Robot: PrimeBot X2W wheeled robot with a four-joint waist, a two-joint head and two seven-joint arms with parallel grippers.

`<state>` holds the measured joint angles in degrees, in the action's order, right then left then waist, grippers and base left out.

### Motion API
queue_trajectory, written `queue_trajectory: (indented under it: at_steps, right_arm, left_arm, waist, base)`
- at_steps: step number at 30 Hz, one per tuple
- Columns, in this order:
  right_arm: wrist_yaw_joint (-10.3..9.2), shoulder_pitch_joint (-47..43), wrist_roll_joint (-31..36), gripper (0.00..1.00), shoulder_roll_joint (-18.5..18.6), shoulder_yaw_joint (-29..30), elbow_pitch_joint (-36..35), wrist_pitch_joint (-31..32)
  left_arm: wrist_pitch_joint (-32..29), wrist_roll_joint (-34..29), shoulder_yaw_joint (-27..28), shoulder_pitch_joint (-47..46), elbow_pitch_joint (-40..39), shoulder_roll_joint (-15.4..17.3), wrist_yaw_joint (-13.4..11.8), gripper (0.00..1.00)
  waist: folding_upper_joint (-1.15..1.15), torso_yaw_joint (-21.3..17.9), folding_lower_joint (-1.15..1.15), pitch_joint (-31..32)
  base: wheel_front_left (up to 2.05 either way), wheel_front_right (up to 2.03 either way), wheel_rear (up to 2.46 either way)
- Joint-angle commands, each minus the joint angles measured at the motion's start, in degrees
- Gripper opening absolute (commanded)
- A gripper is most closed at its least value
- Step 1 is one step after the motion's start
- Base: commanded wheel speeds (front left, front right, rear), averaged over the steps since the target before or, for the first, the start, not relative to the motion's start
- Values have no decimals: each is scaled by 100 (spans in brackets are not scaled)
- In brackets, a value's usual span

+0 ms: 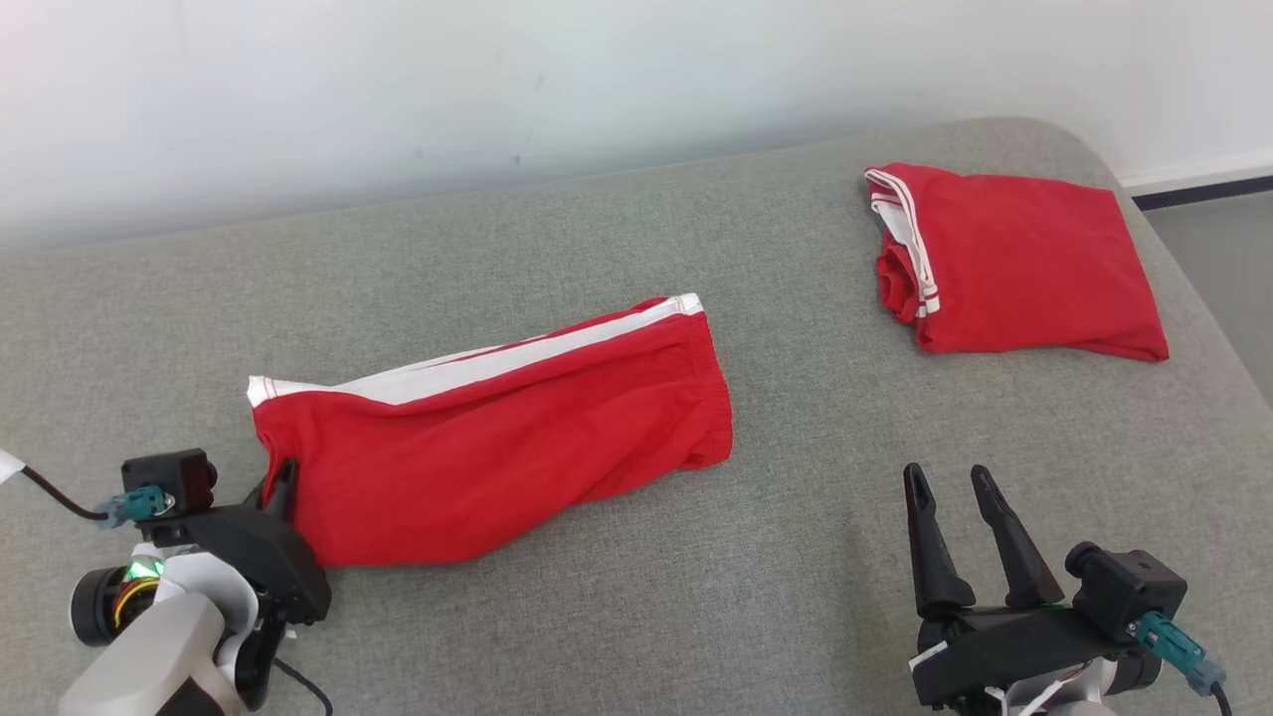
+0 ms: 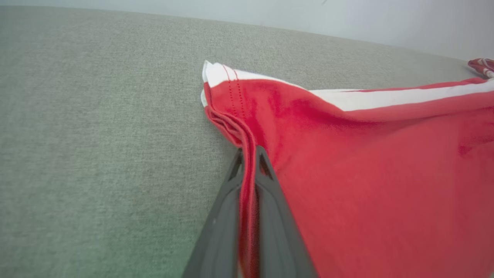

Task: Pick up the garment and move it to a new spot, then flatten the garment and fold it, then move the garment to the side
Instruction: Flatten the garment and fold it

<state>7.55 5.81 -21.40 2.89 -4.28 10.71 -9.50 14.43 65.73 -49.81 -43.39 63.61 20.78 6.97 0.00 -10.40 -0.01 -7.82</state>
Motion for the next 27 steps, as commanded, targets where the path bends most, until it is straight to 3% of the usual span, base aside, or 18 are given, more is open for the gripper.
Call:
queue_trajectory:
  at_steps: [1, 2, 3, 4, 9, 15, 19, 27]
  right_arm:
    - [-15, -71, 33, 100, -1, 11, -13, 28]
    - [-15, -82, 32, 100, 0, 15, -15, 44]
    - [-15, -93, 32, 100, -1, 6, -16, 57]
    - [-15, -106, 42, 100, -1, -1, -17, 75]
    - [-15, -140, 80, 100, -2, 30, -44, 114]
    - [-15, -126, 144, 100, -1, 52, 18, 181]
    - [-15, -7, 217, 100, -1, 91, 181, 310]
    - [-15, 643, 381, 100, 27, 77, 959, 601]
  left_arm:
    - [54, -48, 29, 74, -32, 19, -39, 0]
    - [60, -74, 30, 117, -41, 12, -36, 25]
    - [63, -123, 20, 162, -55, 8, -37, 84]
    - [66, -150, 28, 187, -70, 6, -61, 100]
    - [77, -556, 610, 290, -630, 121, -390, 100]
    - [71, -2068, 2162, 1180, -2564, 309, -1358, 100]
    - [68, -3062, 2903, 2072, -3862, 105, -1766, 100]
    - [69, -4040, 3670, 3143, -5172, -242, -1931, 100]
  waist:
    - [0, 20, 1, 23]
    - [0, 29, 1, 38]
    - [0, 34, 1, 59]
    - [0, 40, 1, 82]
    - [0, 161, 1, 191]
    - [0, 409, 1, 314]
    - [0, 623, 1, 350]
    - [0, 1070, 1, 350]
  base:
    - [0, 0, 0]
    - [0, 0, 0]
    - [0, 0, 0]
    - [0, 0, 0]
    - [0, 0, 0]
    - [0, 0, 0]
    - [0, 0, 0]
    - [0, 0, 0]
